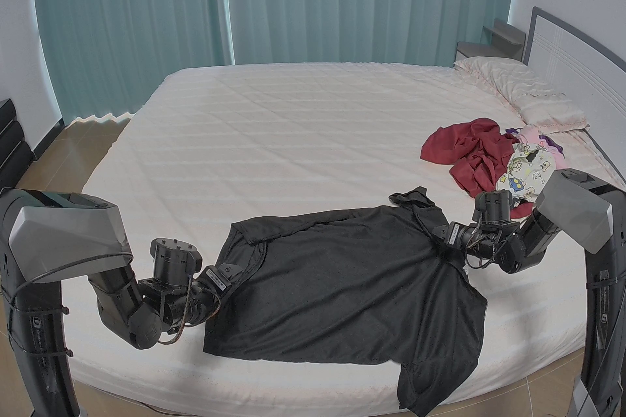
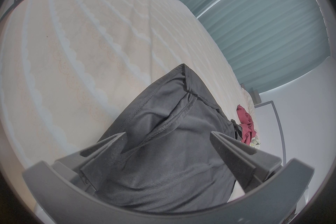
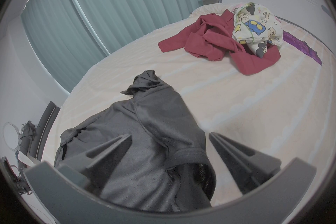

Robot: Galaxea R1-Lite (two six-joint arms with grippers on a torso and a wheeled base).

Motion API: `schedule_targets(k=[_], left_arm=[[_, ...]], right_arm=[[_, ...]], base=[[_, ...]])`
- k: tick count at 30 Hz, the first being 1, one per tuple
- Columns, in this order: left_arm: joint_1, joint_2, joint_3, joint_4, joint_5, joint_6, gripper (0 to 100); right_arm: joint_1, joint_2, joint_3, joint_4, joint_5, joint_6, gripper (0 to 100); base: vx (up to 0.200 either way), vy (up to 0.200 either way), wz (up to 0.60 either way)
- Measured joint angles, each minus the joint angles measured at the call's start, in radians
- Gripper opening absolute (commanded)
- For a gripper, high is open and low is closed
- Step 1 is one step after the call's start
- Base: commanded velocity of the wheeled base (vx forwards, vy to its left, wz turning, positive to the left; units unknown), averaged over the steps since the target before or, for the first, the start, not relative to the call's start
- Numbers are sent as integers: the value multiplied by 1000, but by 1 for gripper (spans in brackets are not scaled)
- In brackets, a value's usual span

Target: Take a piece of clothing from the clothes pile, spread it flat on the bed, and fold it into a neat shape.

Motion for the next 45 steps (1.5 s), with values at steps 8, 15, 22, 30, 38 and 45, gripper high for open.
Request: schedule_targets(k=[8, 15, 22, 30, 38, 45], left_arm=[[0, 7, 0, 0, 1, 1, 100], [-1, 12, 17, -1, 1, 63, 100], [-2, 15, 70, 1, 1, 168, 100], [-4, 15, 137, 9, 2, 268, 100], [-34, 18, 184, 9, 2, 311, 100], [-57, 40, 191, 3, 65, 348, 0]], right_arm=[[-6, 27, -24, -4, -12, 0, 0], [-34, 8, -24, -4, -13, 3, 0], [-77, -3, 2, -7, -10, 45, 100], [-99, -6, 14, -8, -4, 69, 100], [-96, -10, 30, -8, -3, 113, 100], [-77, -14, 29, -8, -3, 117, 100]], base=[[0, 0, 0], [0, 0, 0], [0, 0, 0], [0, 0, 0], [0, 0, 0], [0, 0, 0]])
